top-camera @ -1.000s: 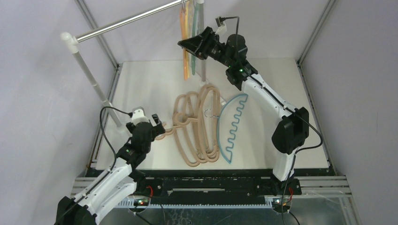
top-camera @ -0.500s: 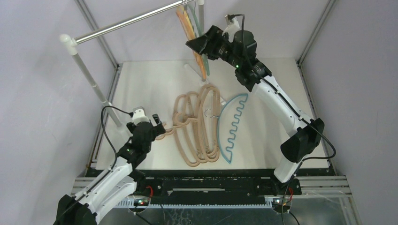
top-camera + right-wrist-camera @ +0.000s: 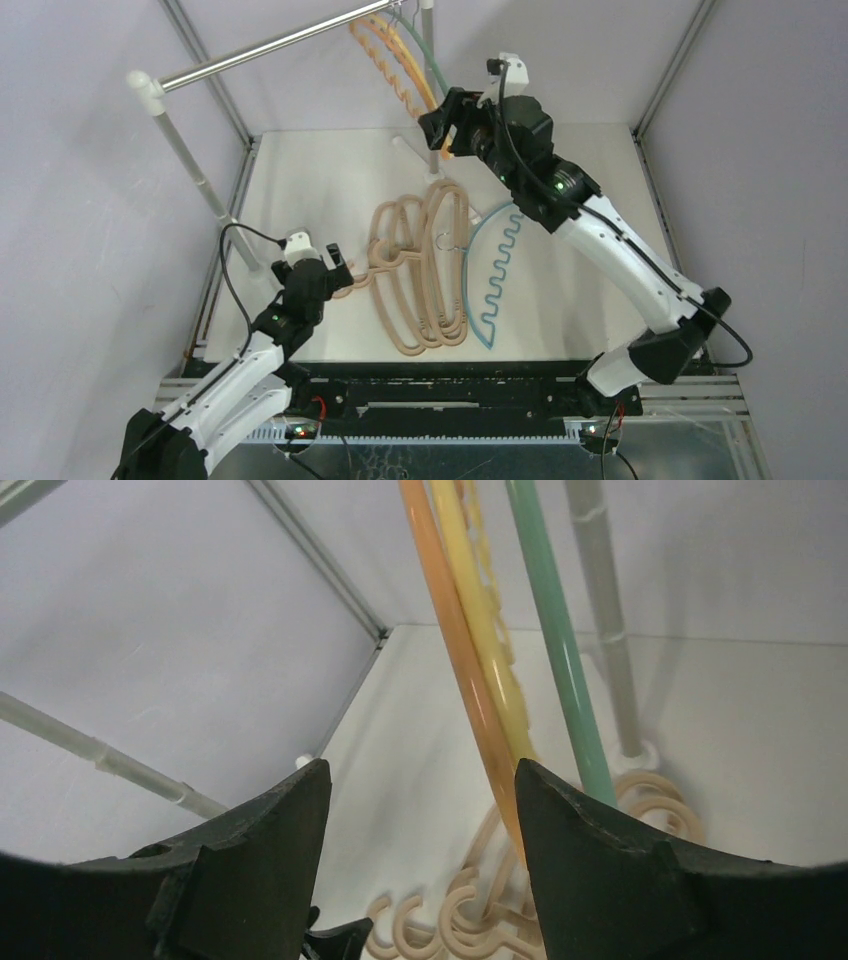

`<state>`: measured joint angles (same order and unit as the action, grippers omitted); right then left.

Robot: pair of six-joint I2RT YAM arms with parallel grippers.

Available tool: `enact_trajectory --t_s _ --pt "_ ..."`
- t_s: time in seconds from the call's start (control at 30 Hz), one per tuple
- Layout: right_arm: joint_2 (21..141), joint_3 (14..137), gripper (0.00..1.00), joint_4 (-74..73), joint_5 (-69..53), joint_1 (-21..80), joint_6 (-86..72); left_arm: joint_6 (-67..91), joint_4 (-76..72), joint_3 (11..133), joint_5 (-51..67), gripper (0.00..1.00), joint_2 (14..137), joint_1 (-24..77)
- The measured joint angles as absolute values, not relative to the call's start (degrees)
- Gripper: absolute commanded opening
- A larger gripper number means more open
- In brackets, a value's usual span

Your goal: Organize the hangers

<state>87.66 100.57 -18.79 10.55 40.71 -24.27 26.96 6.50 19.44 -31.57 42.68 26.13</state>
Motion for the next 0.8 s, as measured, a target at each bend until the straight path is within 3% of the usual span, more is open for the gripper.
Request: enact_trajectory --t_s 0.37,0.63,0.8 --pt "75.42 88.01 0.74 -20.75 26.61 47.79 -14.9 26.94 6.52 19.46 -31.59 1.0 43.11 26.13" --pt "65.47 65.47 0.59 -32.6 29.74 53.47 -21.32 26.89 6.52 19.62 -31.57 0.99 43.72 26.13" --pt "61.84 53.76 0.56 -37.39 27.42 56.55 -27.64 26.7 6.52 19.62 -31.55 1.0 43.88 26.13"
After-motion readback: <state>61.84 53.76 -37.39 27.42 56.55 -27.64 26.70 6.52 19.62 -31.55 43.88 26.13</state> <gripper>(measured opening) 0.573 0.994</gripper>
